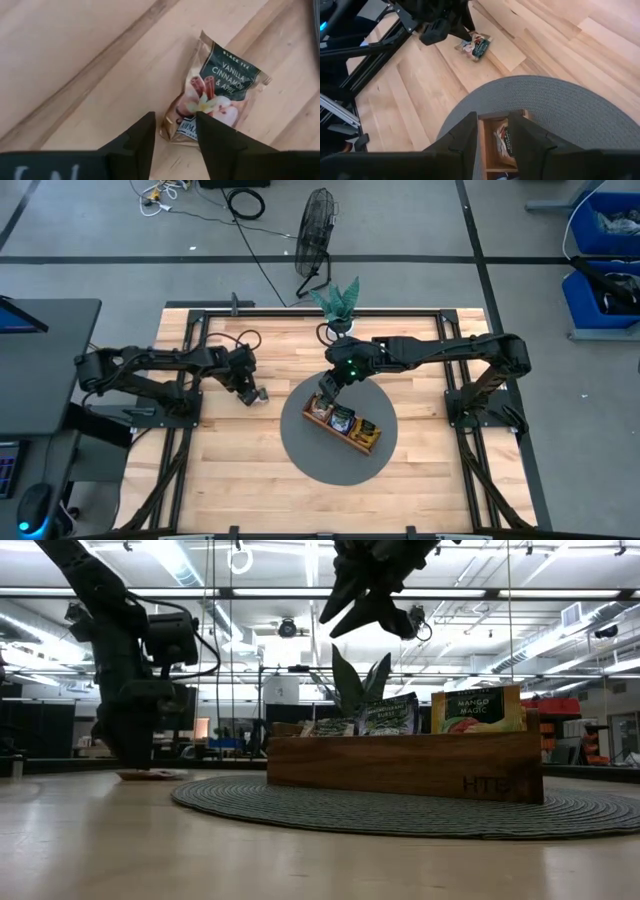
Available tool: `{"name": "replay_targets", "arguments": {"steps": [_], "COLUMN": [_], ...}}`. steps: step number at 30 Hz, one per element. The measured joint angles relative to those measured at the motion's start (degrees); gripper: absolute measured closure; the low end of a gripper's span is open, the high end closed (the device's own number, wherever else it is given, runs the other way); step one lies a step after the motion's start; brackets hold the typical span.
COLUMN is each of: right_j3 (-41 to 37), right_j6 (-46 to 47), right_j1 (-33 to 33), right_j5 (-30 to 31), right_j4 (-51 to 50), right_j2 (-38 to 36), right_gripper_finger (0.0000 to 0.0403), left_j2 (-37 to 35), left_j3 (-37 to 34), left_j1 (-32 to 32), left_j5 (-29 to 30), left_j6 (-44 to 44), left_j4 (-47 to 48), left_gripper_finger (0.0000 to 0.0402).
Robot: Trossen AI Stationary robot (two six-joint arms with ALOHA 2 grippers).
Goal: Pick & Place Tea
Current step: Put the brown tea bag into the left section of the wooden organizer
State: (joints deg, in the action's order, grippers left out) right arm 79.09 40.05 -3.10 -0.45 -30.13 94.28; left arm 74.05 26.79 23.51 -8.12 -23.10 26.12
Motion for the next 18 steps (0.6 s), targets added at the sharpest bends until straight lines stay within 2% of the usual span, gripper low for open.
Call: {"name": "replay_targets", "arguments": {"steps": [5,11,18], "right_j3": [0.0,0.0,0.0], "right_j6": [0.06,0.84,1.95], "right_j1": [-0.1,-0.56,-1.33], "right_j5": [0.0,-0.02,-0.72], "right_j4": [0.36,0.9,2.6], "right_j2": [0.0,0.01,0.02], "right_gripper_finger": [0.0284,0.0284,0.0284], "left_j2": [-0.79,-1.72,-1.74], "left_j3": [0.98,3.11,5.42], "left_j1": [-0.02,-0.01,-0.15], "left_j5": [-0.22,-0.17,-0.52], "left_j6": [-0.23,0.15,-0.21], "left_j4": [-0.47,-0.64,-0.16], "left_gripper_finger": [0.0303,0.0388,0.0398]}}
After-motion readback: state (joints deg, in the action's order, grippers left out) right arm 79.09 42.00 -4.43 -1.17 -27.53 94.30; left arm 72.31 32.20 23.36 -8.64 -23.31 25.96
